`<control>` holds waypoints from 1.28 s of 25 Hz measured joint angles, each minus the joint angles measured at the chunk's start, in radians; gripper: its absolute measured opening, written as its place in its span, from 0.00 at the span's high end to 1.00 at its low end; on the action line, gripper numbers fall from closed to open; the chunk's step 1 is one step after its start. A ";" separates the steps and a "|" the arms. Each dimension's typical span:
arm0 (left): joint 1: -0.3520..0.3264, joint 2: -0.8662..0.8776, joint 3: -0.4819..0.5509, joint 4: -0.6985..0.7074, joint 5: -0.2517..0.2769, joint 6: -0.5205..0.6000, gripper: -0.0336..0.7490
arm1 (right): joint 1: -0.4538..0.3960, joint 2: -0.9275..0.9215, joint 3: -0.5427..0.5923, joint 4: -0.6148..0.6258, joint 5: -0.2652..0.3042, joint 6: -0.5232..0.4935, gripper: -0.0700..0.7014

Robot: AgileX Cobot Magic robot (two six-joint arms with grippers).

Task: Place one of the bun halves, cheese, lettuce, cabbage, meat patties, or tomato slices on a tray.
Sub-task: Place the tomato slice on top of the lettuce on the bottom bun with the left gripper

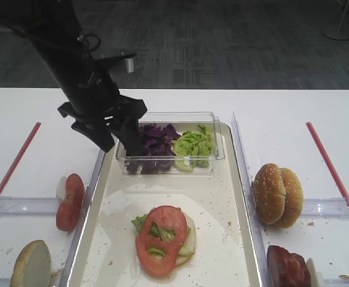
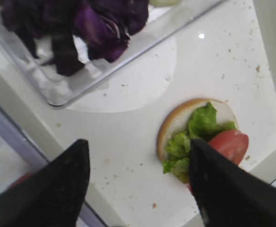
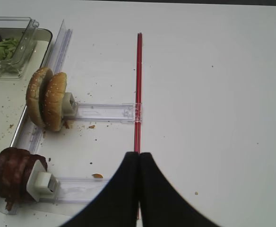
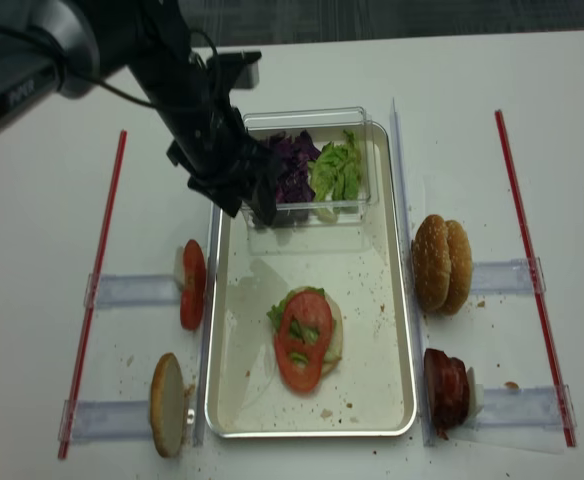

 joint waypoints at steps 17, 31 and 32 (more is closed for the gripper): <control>0.016 -0.039 -0.128 0.316 0.018 -0.193 0.42 | 0.000 0.000 0.000 0.000 0.000 0.000 0.86; 0.112 -0.039 -0.128 0.388 0.020 -0.193 0.42 | 0.000 0.000 0.000 0.000 0.000 0.000 0.86; 0.127 -0.039 -0.128 0.390 0.020 -0.193 0.42 | 0.000 0.000 0.000 0.000 0.000 0.000 0.86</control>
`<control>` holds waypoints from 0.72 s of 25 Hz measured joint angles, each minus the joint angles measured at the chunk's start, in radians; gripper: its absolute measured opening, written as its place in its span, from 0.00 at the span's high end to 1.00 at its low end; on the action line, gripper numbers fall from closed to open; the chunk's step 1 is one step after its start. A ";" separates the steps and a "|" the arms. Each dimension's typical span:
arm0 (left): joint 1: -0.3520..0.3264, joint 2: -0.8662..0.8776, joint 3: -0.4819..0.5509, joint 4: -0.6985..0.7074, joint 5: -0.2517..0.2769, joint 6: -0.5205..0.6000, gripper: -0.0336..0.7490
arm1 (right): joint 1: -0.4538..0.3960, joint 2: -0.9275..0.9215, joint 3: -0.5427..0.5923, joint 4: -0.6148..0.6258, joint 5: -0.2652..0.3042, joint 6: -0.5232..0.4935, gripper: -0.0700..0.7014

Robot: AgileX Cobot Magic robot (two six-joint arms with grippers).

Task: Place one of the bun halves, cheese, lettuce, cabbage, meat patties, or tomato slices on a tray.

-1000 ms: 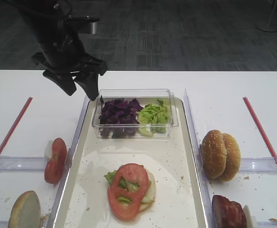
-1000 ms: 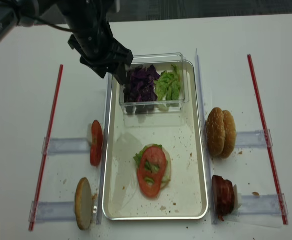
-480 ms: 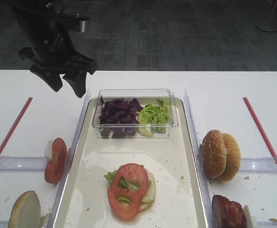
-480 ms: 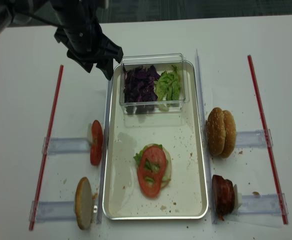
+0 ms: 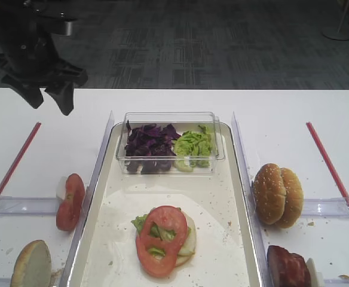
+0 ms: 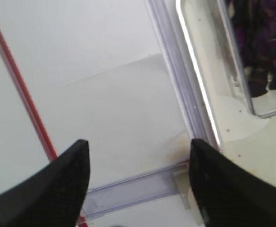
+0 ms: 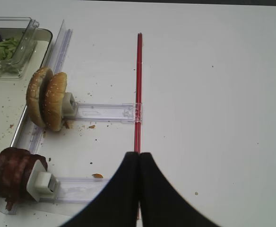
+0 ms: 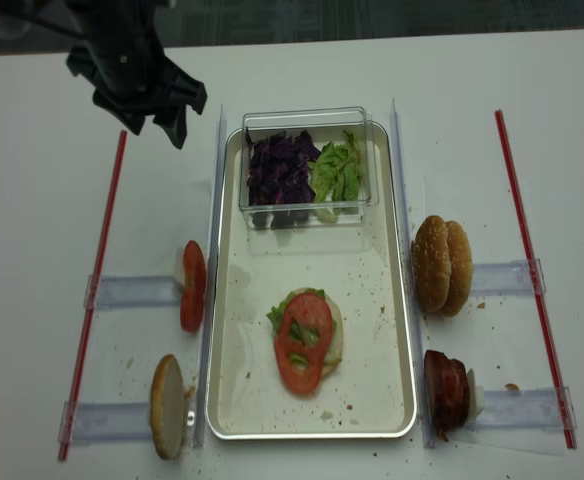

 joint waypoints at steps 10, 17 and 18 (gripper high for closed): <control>0.150 0.000 0.000 0.002 0.000 0.000 0.42 | 0.000 0.000 0.000 0.000 0.000 0.000 0.86; 0.176 0.000 0.000 0.002 0.000 0.008 0.42 | 0.000 0.000 0.000 0.000 0.000 0.000 0.86; 0.176 0.000 0.000 0.002 0.002 0.010 0.42 | 0.000 0.000 0.000 0.000 0.000 0.000 0.86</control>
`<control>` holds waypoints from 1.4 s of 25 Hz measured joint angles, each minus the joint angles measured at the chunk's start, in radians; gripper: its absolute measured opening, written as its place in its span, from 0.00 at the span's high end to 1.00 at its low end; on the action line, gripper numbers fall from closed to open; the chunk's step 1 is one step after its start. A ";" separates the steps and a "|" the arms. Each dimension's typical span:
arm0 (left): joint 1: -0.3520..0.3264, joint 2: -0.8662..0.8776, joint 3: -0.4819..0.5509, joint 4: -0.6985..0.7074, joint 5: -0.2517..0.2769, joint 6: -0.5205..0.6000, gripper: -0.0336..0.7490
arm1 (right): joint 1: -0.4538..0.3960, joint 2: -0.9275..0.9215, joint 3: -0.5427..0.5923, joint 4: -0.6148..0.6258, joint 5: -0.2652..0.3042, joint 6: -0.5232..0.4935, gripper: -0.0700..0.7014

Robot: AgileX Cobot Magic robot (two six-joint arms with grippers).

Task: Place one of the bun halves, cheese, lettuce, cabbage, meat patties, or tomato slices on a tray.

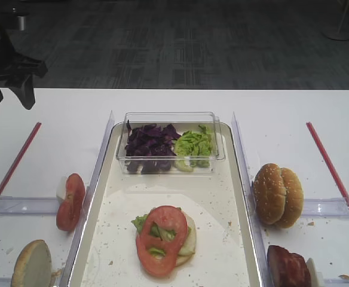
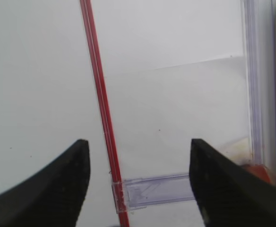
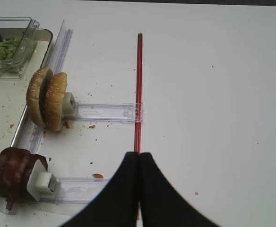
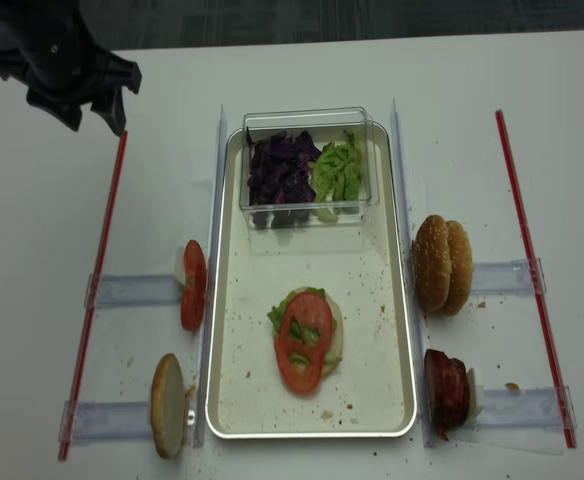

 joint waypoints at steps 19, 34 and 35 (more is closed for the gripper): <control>0.005 -0.228 0.000 -0.028 0.008 0.010 0.38 | 0.000 0.000 0.000 0.000 0.000 0.000 0.86; 0.005 -0.681 0.263 -0.028 0.026 0.010 0.38 | 0.000 0.000 0.000 0.000 0.000 0.000 0.86; 0.005 -0.709 0.305 -0.028 0.028 0.010 0.38 | 0.000 0.000 0.000 0.000 0.000 0.000 0.86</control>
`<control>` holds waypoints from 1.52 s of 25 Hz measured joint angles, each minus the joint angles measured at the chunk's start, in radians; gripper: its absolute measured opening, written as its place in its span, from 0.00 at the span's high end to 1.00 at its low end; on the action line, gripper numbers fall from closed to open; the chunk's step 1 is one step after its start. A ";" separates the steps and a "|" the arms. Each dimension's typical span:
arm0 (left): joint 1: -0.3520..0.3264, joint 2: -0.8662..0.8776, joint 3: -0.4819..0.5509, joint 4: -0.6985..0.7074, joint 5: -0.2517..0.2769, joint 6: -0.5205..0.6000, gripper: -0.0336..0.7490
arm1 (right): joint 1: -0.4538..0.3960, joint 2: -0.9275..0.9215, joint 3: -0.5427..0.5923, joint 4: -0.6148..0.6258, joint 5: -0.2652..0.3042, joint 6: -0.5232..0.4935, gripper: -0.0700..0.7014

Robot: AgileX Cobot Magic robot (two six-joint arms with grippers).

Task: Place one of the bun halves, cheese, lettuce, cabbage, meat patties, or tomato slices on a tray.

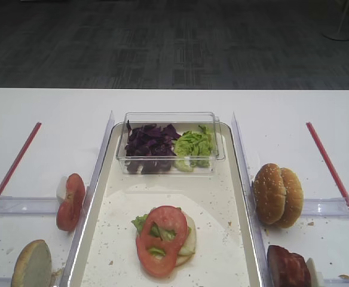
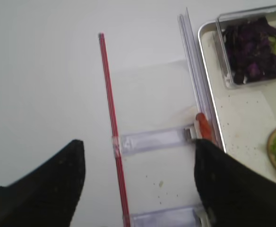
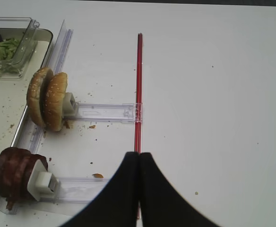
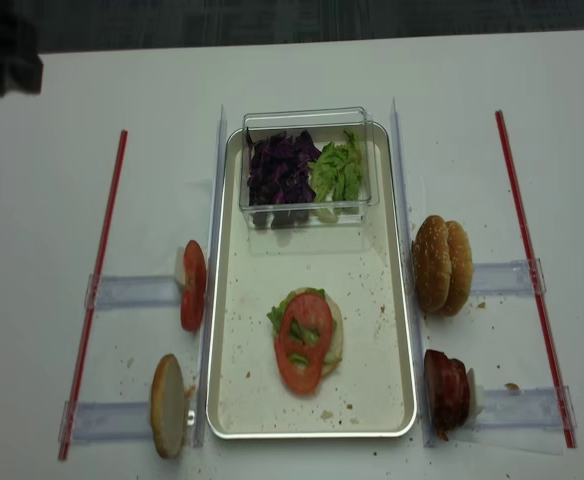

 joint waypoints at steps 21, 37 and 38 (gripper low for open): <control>0.001 -0.774 0.646 -0.127 0.006 -0.018 0.37 | 0.000 0.000 0.000 0.000 0.000 0.000 0.86; 0.002 -1.176 0.832 -0.076 0.014 -0.001 0.37 | 0.000 0.000 0.000 0.000 0.000 0.000 0.86; 0.002 -1.176 0.832 -0.074 0.014 -0.001 0.37 | 0.000 0.000 0.000 0.000 0.000 0.000 0.86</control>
